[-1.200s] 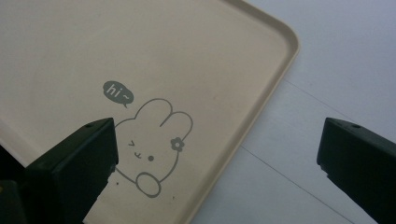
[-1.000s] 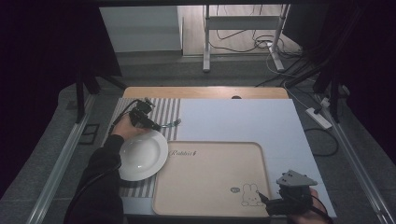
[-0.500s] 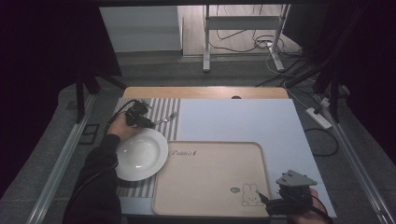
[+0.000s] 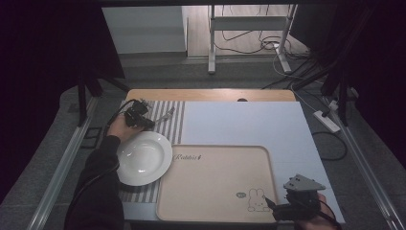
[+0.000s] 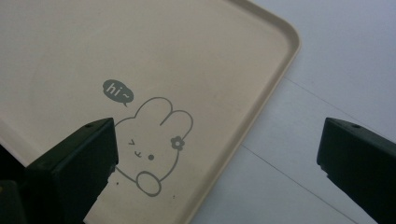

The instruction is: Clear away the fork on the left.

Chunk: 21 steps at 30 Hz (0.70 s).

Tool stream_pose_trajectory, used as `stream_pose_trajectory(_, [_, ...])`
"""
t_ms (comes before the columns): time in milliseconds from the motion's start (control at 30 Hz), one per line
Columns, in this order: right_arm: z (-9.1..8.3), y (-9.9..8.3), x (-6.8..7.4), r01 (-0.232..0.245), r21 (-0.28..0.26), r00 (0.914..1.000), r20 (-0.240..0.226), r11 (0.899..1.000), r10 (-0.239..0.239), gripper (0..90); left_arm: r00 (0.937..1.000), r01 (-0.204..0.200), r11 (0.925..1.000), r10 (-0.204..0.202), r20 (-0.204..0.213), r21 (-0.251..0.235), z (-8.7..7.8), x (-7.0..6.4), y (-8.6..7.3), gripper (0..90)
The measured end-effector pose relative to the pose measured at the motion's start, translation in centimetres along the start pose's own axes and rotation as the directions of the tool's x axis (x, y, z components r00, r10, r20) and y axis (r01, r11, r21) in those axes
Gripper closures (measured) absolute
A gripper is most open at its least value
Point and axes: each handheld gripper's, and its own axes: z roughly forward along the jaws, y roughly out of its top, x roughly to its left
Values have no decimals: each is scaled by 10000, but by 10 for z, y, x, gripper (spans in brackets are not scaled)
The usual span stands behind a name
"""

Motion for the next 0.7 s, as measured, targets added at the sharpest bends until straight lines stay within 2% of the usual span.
stream_pose_trajectory(167, [0,0,0,-24,-10,10000,11,10000,24,0,9997,220,9995,-222,-61,-241,-14,6,1,779])
stream_pose_trajectory(333, [0,0,0,-40,-6,10000,25,10000,40,0,9997,244,9996,-244,-9,-137,-25,8,1,779])
stream_pose_trajectory(500, [0,0,0,-30,-13,10000,37,10000,30,0,9989,383,9990,-377,276,-239,-34,5,1,779])
stream_pose_trajectory(700, [0,0,0,-28,-27,10000,55,10000,28,0,9984,266,9993,-253,514,-254,-36,-8,-1,778])
